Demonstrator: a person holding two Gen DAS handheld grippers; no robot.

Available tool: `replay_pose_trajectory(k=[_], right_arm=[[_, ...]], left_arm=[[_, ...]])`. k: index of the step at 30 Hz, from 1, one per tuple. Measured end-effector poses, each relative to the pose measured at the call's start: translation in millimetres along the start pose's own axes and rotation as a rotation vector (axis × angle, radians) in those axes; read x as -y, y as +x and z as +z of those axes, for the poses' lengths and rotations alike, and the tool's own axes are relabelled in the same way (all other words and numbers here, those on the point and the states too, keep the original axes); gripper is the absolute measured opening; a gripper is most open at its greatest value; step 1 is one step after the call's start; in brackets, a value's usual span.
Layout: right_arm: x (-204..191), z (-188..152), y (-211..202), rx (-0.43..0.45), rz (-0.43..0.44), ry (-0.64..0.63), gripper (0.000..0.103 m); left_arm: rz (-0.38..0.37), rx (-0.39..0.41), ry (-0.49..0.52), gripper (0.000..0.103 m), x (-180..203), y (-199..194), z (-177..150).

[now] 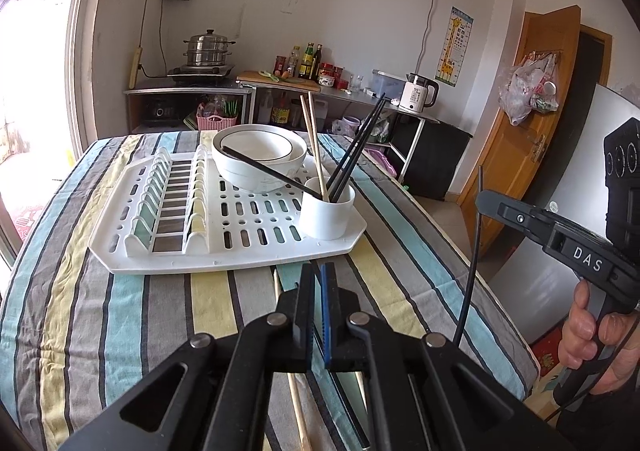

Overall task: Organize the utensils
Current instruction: 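Lift both chopsticks and carry them toward the white cup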

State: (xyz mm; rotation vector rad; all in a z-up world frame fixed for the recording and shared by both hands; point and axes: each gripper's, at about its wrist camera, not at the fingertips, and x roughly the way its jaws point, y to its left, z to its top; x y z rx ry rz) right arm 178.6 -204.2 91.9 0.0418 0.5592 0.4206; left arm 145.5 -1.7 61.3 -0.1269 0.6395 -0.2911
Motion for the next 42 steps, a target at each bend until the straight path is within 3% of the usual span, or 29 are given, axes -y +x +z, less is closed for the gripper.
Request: replay_pose_trajectory(k=[6,10,11,13,14,19,25,27,29,30,31,36,42], right_arm=[[0.8,-0.5,-3.1,0.005,-0.002,0.001,0.004],[1.5,-0.7,-2.9,0.004,-0.002,0.001,0.004],[1.6,-0.7,-2.7,0.004,-0.002,0.0,0.004],[1.7,-0.4,-2.3,0.003,-0.001,-0.002,0.004],[2.1,-0.4,-1.8,0.002,-0.001,-0.003,0.004],[2.7,0.1,-0.7,-0.003,0.003,-0.009,0.004],[4.5,0.1,1.1,-0.008,0.004,-0.014,0.004],[5.3,0.0,1.1,-0.008,0.004,-0.013,0.004],[6.3,0.0,1.9,-0.01,0.003,-0.011,0.004],[7.0,0.3,1.9,-0.01,0.003,-0.01,0.004],[7.1,0.2,1.9,-0.01,0.003,-0.01,0.004],[8.3,0.7,2.5,-0.009,0.002,-0.009,0.004],[8.5,0.3,1.9,-0.005,0.004,-0.008,0.004]], left_arm=[[0.003,-0.029,0.02,0.002,-0.2,8.0,1.6],[0.07,-0.096,-0.005,0.004,-17.2,32.6,-0.6],[0.082,-0.119,-0.006,0.006,-21.3,40.0,-2.3],[0.107,-0.171,0.003,0.023,-28.2,57.3,-6.5],[0.122,-0.199,0.003,0.023,-31.8,67.2,-9.4],[0.166,-0.304,0.008,0.024,-40.7,107.0,-16.9],[0.208,-0.37,0.0,0.023,-47.1,135.6,-20.1],[0.222,-0.361,0.025,0.023,-44.1,137.4,-21.1],[0.218,-0.355,0.04,0.016,-40.4,138.1,-22.1],[0.212,-0.357,0.043,0.007,-39.1,138.6,-22.9],[0.215,-0.358,0.048,0.006,-37.2,138.7,-23.0],[0.201,-0.33,0.054,0.005,-31.2,125.7,-23.6],[0.157,-0.241,0.08,0.005,-17.9,84.4,-13.5]])
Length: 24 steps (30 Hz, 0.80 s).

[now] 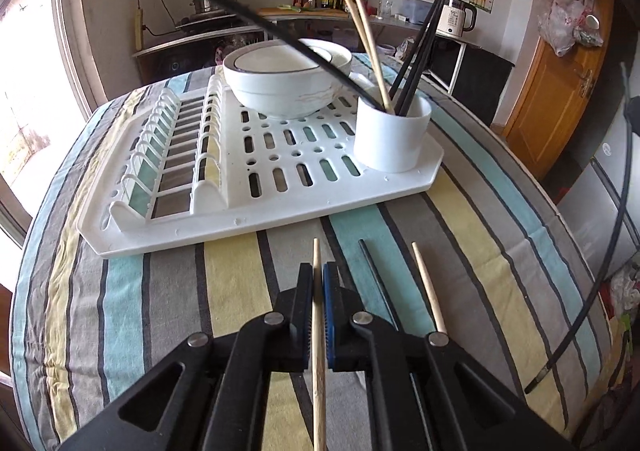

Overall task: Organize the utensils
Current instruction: 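Lift both chopsticks and carry them toward the white cup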

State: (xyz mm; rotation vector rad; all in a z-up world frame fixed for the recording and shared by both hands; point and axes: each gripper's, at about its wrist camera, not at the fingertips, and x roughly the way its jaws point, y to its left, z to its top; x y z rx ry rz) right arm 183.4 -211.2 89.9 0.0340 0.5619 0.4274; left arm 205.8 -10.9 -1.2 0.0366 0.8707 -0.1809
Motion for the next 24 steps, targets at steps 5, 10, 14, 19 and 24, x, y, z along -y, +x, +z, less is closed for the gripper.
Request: replay_pose_trajectory(k=[5,10,14,19,24], right_arm=[[-2.2,0.6,-3.7,0.008,-0.001,-0.004,0.004],[-4.1,1.4,-8.5,0.016,-0.004,-0.005,0.004],[-5.8,1.9,-12.0,0.023,-0.008,-0.006,0.004],[-5.6,4.8,-16.3,0.037,-0.011,-0.005,0.004],[-4.9,6.4,-18.3,0.043,-0.013,-0.005,0.004]], left_arm=[[-0.03,0.098,0.013,0.005,2.4,-43.8,6.5],[-0.052,0.177,0.018,0.005,1.6,-76.4,14.9],[-0.062,0.224,0.016,0.005,-0.3,-93.2,18.5],[-0.069,0.257,0.025,0.005,0.9,-105.3,22.4],[-0.063,0.269,0.019,0.005,-2.8,-105.1,25.5]])
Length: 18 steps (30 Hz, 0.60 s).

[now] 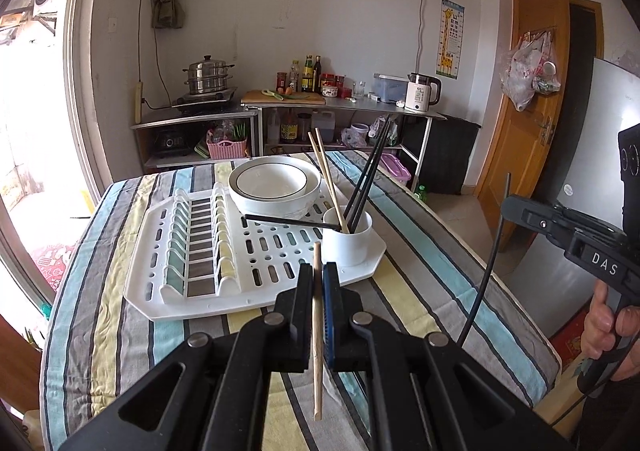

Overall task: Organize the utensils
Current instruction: 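Lift both chopsticks and carry them toward the white cup, then lower the wooden chopstick into the cup while the right tool lowers its black chopstick in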

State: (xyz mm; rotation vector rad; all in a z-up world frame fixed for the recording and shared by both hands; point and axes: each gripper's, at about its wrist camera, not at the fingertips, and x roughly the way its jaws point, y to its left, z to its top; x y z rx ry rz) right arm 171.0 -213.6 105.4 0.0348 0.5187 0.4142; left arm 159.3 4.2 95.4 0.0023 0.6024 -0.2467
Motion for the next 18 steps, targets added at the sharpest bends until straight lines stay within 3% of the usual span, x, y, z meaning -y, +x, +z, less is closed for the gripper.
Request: replay_pose_trajectory(k=[18], right_arm=[[-1.6,16.3,5.2,0.018,-0.012,-0.034,0.004]], left_arm=[[0.008,0.019,-0.019,0.005,-7.8,12.0,17.2]])
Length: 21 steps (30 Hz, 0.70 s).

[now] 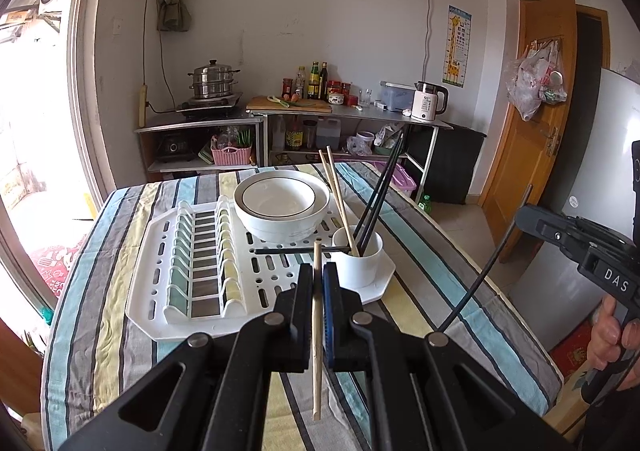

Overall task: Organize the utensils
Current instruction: 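Lower the wooden chopstick into the cup while the right tool lowers its black chopstick in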

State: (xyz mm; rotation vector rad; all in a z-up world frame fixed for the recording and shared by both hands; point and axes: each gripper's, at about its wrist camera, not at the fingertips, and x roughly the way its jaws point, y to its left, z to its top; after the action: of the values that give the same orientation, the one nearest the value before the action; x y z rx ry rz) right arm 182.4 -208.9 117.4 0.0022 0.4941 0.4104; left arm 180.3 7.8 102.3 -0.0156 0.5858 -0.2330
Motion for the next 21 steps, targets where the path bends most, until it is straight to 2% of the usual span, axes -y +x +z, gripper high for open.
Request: replay_pose_trajectory(k=[11,21], right_arm=[[-0.3,3.5,7.4,-0.002,-0.002,-0.006,0.004],[2.2,13.9,11.9,0.005,-0.006,-0.01,0.004]], left_arm=[[0.034,-0.007,0.001,0.005,-9.7,22.2,7.1],[0.007,0.009,-0.008,0.005,-6.0,20.6,19.7]])
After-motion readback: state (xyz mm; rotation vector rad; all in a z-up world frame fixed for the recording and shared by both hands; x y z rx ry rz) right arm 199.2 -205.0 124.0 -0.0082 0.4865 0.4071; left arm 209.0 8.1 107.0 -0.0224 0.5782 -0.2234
